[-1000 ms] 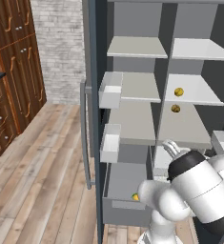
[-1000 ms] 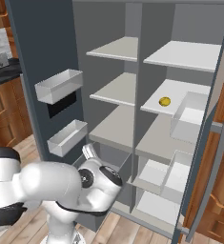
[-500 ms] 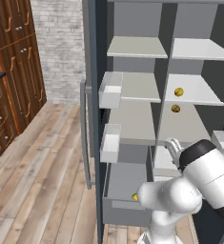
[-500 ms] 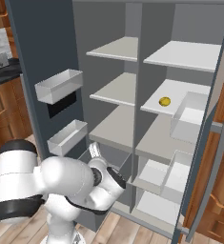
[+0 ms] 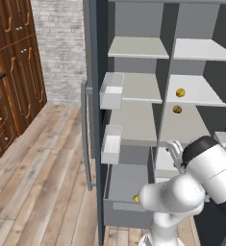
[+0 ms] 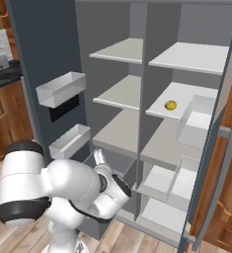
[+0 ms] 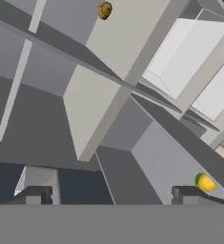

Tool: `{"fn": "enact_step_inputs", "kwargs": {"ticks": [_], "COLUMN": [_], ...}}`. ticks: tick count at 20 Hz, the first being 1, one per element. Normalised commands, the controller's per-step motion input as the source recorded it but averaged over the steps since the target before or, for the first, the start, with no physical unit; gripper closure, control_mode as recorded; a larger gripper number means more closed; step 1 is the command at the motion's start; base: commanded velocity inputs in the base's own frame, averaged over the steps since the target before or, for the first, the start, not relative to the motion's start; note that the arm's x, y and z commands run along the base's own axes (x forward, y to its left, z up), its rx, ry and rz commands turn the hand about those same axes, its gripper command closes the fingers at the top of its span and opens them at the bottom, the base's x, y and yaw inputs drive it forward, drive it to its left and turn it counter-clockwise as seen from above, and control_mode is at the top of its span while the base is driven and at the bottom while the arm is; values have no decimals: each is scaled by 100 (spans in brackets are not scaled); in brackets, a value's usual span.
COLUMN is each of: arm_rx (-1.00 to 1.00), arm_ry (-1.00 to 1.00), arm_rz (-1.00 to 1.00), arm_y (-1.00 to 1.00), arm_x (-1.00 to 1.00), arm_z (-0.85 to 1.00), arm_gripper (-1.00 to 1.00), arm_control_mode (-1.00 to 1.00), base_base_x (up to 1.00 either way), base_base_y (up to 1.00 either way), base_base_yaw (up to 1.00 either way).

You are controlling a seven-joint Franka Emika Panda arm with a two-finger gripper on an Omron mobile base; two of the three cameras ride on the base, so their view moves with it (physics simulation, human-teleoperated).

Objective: Take the lemons from the fridge shelf and place them in the freezer drawer to begin freezing them.

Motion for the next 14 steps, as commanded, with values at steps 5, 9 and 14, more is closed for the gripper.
{"fn": "enact_step_inputs", "kwargs": {"ticks": [5, 9, 14], "arm_rx": [42, 41, 14], "arm_ry": [2, -1, -20], "arm_rz": [-6, -1, 0], "arm_y": [66, 79, 15], "arm_x": [-46, -5, -36], "arm_z": [0, 9, 79], "arm_gripper": [-100, -100, -100], "arm_control_mode": [-100, -100, -100], "base_base_x": [0, 0, 0], "base_base_y": [0, 0, 0], "base_base_yaw": [0, 0, 0]}}
